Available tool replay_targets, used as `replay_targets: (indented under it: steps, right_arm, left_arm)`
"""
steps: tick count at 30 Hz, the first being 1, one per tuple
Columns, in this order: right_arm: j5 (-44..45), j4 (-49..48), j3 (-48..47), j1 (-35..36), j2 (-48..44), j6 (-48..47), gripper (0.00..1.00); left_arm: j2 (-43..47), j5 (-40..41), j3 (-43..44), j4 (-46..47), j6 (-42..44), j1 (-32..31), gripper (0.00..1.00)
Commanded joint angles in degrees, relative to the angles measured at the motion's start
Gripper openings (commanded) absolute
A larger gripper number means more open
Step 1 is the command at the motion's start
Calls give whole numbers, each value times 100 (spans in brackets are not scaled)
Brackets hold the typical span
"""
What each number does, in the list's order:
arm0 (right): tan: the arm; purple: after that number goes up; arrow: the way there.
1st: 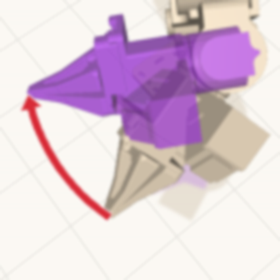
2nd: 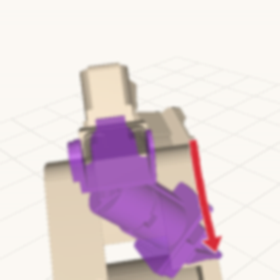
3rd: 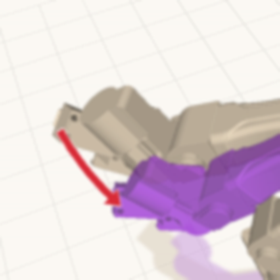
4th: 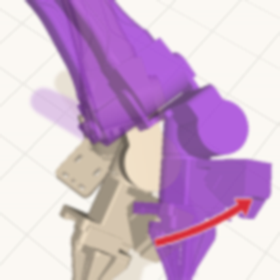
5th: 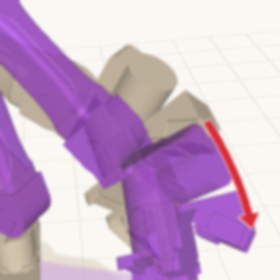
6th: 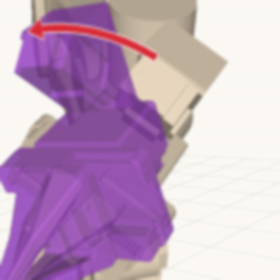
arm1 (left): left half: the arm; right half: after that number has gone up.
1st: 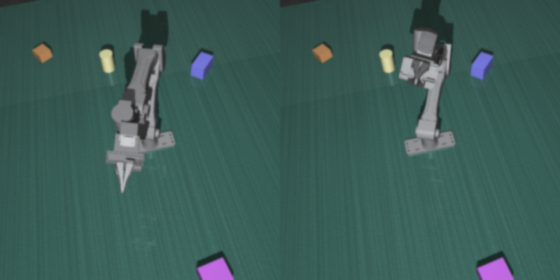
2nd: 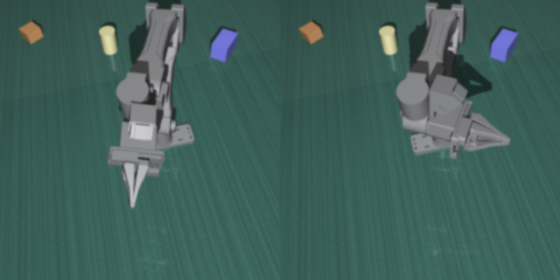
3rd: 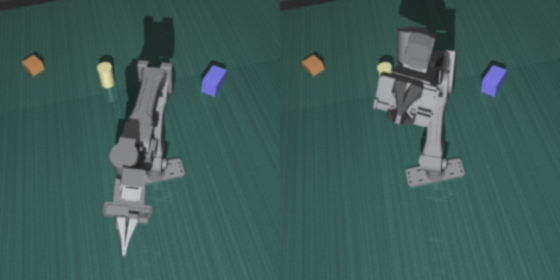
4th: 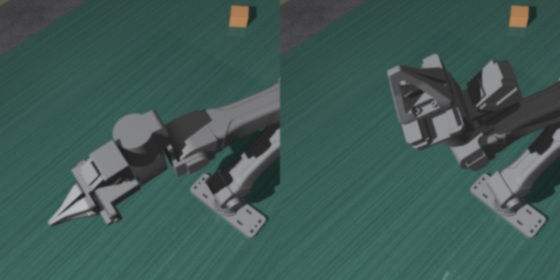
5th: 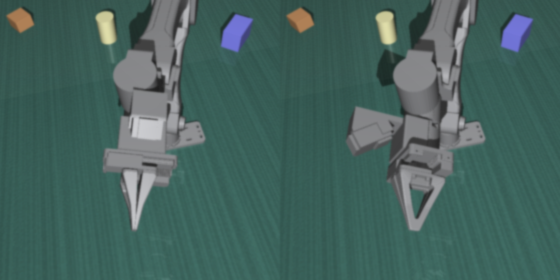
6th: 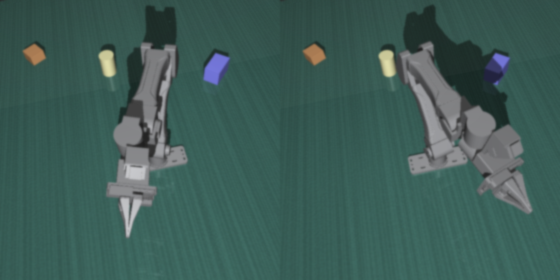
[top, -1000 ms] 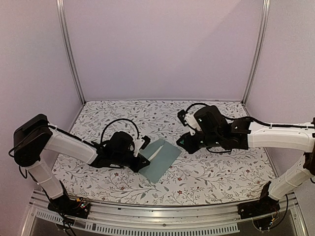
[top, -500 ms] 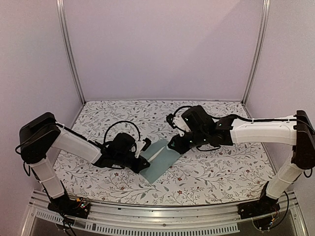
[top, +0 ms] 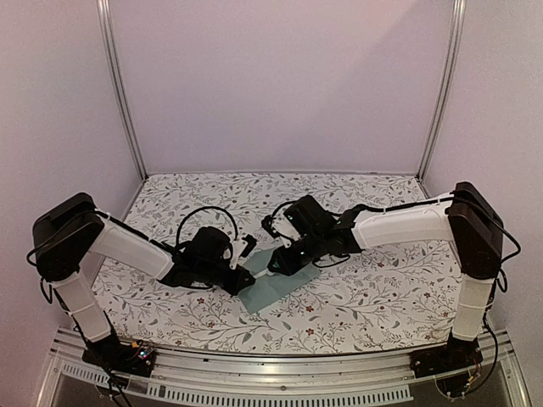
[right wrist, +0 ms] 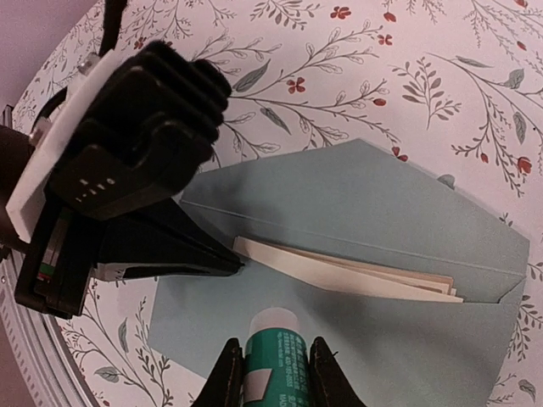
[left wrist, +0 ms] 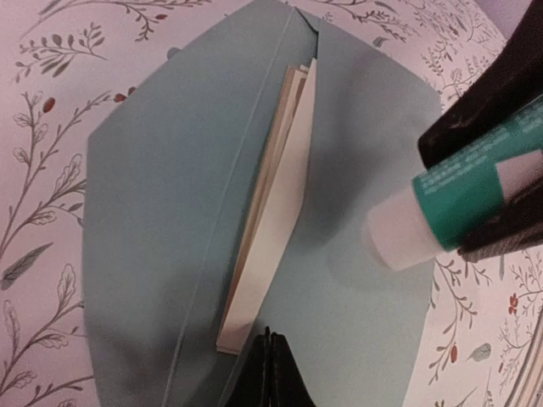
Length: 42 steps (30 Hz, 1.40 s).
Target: Place the letter into the envelope and seal it
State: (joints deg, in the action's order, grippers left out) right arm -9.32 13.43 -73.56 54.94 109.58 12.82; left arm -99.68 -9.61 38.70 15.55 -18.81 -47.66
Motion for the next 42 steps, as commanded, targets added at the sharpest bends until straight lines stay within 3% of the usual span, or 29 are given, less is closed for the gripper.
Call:
replay_targets:
  steps: [1, 16, 42]
  right_arm:
    - [-243, -224, -168, -25, 228, 77, 0]
    - [-72, -66, -405, -27, 825, 146, 0]
    - [758, 664, -58, -168, 447, -16, 0]
  left_arm:
    - [-57, 73, -72, 8, -14, 145, 0]
    - [-12, 98, -124, 4, -17, 181, 0]
    - [67, 170, -240, -4, -26, 272, 0]
